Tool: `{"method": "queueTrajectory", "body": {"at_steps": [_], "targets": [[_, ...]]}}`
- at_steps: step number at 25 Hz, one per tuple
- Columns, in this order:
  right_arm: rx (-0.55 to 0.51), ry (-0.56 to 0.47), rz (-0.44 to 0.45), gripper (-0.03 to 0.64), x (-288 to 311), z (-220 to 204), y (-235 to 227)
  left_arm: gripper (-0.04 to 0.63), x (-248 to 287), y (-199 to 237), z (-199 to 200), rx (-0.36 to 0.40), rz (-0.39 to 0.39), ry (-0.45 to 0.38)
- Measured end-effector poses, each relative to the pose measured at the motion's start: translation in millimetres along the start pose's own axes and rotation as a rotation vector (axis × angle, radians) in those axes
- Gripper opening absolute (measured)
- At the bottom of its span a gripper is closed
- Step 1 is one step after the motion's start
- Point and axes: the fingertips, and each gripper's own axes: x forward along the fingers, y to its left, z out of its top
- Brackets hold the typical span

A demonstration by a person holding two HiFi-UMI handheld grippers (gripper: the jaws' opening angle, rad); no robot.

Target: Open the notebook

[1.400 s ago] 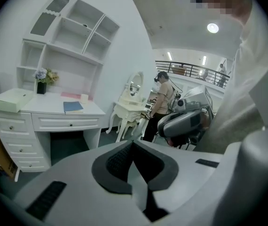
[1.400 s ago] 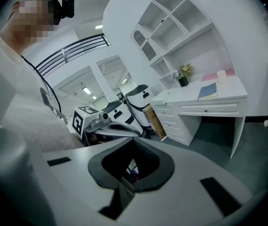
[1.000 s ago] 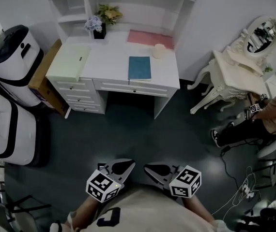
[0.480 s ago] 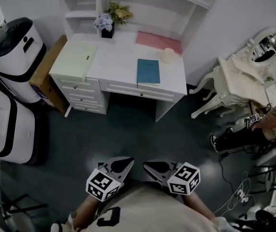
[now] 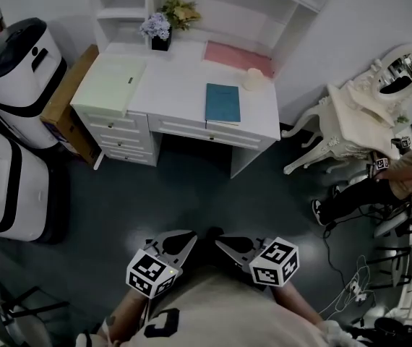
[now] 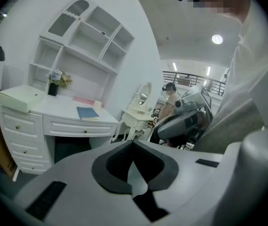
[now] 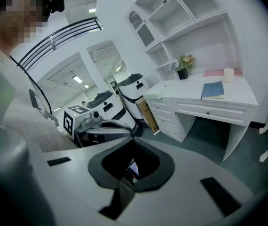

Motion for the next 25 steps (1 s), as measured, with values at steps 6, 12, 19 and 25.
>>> {"method": "queueTrajectory", "body": {"at_steps": [6, 12, 19, 25], "targets": [[0.007, -0.015, 0.028, 0.023, 4.9, 10.4, -16.8, 0.014, 12.2, 3.5, 1.9, 0.012, 0.003, 0.024], [0.003, -0.035, 0.055, 0.023, -2.1, 32.8, -44.6, 0.015, 39.4, 11.0, 20.3, 0.042, 0.018, 0.048], [0.030, -0.057, 0.068, 0.023, -7.9, 53.6, -86.0, 0.014, 74.4, 24.8, 42.8, 0.074, 0.033, 0.069], [0.039, -0.055, 0.082, 0.023, -13.6, 68.9, -114.0, 0.014, 102.4, 32.4, 58.5, 0.092, 0.039, 0.102]]}}
